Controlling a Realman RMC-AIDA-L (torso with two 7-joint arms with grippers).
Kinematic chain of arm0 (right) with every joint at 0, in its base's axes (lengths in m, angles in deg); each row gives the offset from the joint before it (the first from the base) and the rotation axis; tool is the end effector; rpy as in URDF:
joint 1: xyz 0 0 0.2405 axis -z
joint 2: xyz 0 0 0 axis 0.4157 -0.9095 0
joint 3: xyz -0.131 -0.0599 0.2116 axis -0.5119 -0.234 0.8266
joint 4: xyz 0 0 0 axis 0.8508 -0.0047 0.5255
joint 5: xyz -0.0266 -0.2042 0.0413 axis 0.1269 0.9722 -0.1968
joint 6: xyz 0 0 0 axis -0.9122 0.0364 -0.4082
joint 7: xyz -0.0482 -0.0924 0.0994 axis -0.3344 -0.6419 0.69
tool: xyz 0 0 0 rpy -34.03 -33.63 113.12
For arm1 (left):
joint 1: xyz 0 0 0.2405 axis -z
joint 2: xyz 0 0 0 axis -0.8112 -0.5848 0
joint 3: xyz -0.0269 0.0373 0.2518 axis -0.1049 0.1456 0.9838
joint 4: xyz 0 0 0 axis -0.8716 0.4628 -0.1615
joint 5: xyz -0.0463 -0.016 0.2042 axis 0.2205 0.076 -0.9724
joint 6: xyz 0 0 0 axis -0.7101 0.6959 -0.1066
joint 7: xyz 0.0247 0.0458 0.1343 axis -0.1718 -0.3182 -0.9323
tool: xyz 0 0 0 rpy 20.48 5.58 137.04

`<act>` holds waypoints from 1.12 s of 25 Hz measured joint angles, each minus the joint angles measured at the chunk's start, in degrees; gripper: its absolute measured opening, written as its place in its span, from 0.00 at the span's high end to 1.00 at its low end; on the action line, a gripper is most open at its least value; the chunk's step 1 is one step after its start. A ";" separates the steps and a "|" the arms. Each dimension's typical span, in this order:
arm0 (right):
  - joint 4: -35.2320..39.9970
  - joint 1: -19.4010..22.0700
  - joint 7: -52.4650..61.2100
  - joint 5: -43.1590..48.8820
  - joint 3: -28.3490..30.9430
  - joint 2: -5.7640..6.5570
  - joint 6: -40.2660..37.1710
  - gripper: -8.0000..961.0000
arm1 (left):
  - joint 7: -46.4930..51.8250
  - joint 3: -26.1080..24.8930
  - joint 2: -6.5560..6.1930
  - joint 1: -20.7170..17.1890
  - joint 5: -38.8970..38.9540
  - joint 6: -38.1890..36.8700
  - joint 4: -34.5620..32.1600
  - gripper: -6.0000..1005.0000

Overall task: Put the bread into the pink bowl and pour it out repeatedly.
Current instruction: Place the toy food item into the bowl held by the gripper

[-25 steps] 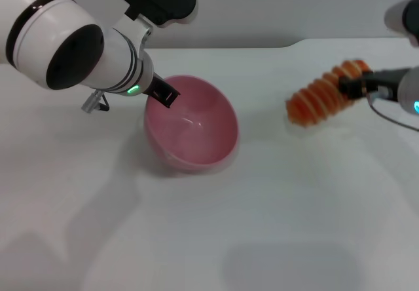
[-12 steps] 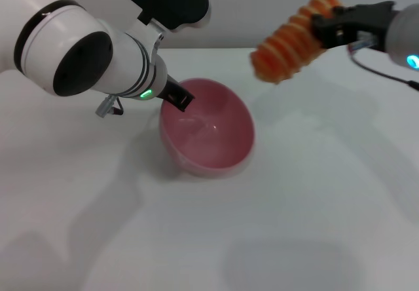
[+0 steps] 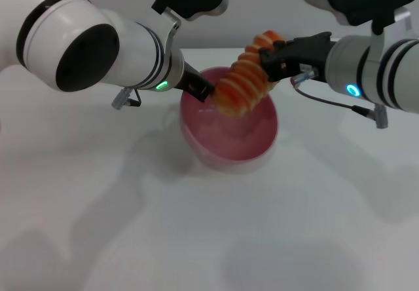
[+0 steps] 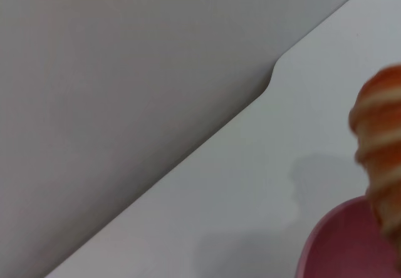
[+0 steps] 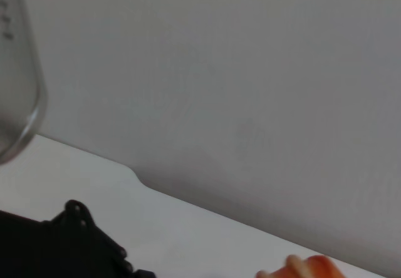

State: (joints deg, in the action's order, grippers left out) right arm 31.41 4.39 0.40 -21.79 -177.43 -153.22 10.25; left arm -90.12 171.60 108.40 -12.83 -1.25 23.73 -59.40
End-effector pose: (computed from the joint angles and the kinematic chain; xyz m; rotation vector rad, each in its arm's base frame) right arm 0.1180 0.3534 -0.0296 -2.1672 0.7895 0.1717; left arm -0.1077 0.3957 -0.0662 -2.3018 -0.5874 0.2548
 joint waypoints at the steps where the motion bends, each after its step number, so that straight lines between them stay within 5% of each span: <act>1: -0.20 -0.12 0.02 -0.13 -0.21 -0.01 -0.27 0.74 | -0.01 0.00 0.00 0.02 0.01 -0.03 -0.10 0.96; 6: -0.09 -0.26 -0.26 -1.33 -0.28 -0.01 -0.61 0.79 | -0.10 -0.21 -0.05 0.11 0.03 -0.04 -0.21 0.96; 12: 0.30 -0.29 -0.47 -1.37 -0.90 0.14 -0.77 0.64 | -0.52 -0.57 -0.08 0.11 -0.02 -0.12 -0.24 0.96; 17: 0.20 -0.10 -0.54 -1.38 -0.97 0.14 -0.95 0.39 | -0.79 -1.25 -0.18 0.43 -0.15 -0.34 -0.08 0.96; 28: -0.89 0.40 -0.03 -2.32 -0.74 -0.01 -1.83 0.34 | -0.83 -1.99 -0.17 0.55 0.07 -0.92 0.69 0.96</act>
State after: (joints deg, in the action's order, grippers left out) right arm 30.52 4.79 0.37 -24.10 -178.17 -153.23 8.42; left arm -90.96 169.61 108.23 -12.28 -1.18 22.81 -58.70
